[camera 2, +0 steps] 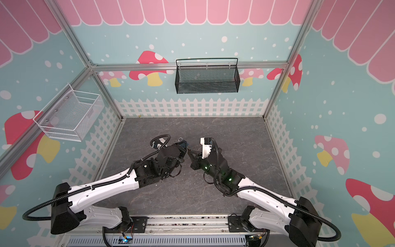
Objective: Unlock with the key
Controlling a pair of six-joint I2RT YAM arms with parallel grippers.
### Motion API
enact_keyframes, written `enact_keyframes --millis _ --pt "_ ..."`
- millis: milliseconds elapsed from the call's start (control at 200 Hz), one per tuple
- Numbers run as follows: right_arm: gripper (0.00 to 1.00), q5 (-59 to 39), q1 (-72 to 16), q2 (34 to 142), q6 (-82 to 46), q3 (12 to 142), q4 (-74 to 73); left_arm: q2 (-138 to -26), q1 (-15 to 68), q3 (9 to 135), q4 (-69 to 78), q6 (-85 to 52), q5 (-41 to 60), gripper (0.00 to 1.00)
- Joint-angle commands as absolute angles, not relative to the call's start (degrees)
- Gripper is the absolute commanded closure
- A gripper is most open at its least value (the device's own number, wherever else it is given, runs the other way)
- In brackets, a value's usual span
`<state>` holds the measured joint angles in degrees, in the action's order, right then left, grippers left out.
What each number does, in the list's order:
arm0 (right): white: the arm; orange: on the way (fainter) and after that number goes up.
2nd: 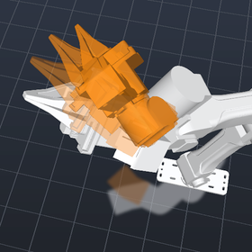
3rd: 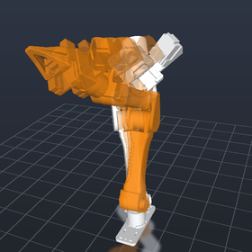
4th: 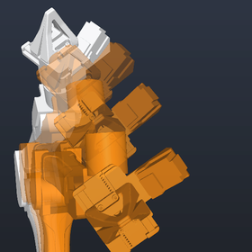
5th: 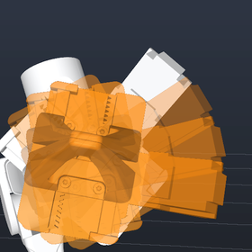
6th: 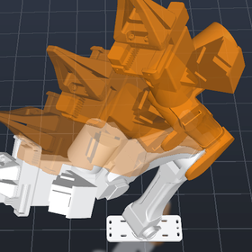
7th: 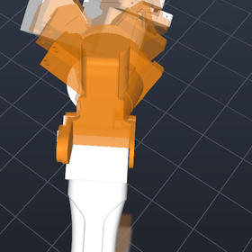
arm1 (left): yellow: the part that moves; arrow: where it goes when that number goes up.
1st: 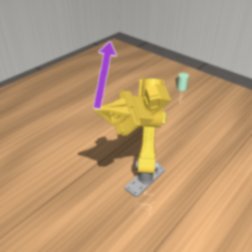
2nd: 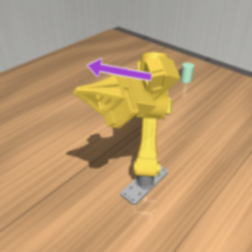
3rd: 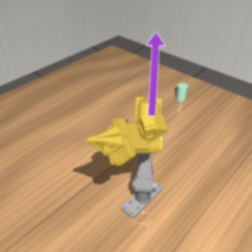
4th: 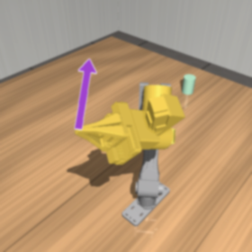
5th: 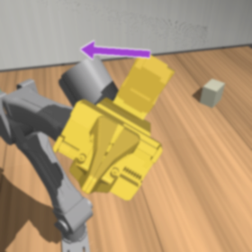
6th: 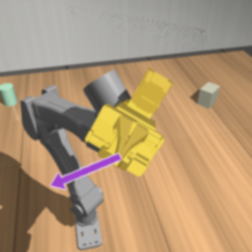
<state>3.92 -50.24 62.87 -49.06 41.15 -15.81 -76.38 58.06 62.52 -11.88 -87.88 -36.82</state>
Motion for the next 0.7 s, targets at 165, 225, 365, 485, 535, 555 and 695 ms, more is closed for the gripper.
enact_keyframes --millis 165,225,365,485,535,555,695 --pt "1.0 0.6 -51.7 65.6 -41.7 46.2 -21.1 -75.3 58.4 64.0 -11.0 -79.8 -29.8 1.0" --pt "1.0 3.7 -51.6 64.9 -40.9 44.9 -21.8 -74.2 58.5 61.8 -8.9 -81.3 -28.6 1.0" --pt "1.0 3.8 -51.6 64.9 -41.8 43.5 -22.5 -72.7 58.4 59.1 -7.7 -82.4 -28.0 1.0" --pt "1.0 -5.6 -50.2 64.4 -46.8 44.7 -23.8 -72.4 57.7 58.5 -8.1 -80.9 -27.1 1.0" --pt "1.0 -9.9 -48.3 63.3 -53.3 44.0 -25.5 -71.9 56.9 57.5 -8.6 -81.2 -26.1 1.0" --pt "1.0 -10.8 -47.7 62.8 -56.7 43.7 -25.5 -71.7 56.8 56.8 -8.5 -81.6 -26.3 1.0" --pt "1.0 -15.6 -45.7 61.0 -73.8 41.4 -30.6 -70.5 56.8 49.6 0.2 -84.3 -26.9 1.0"
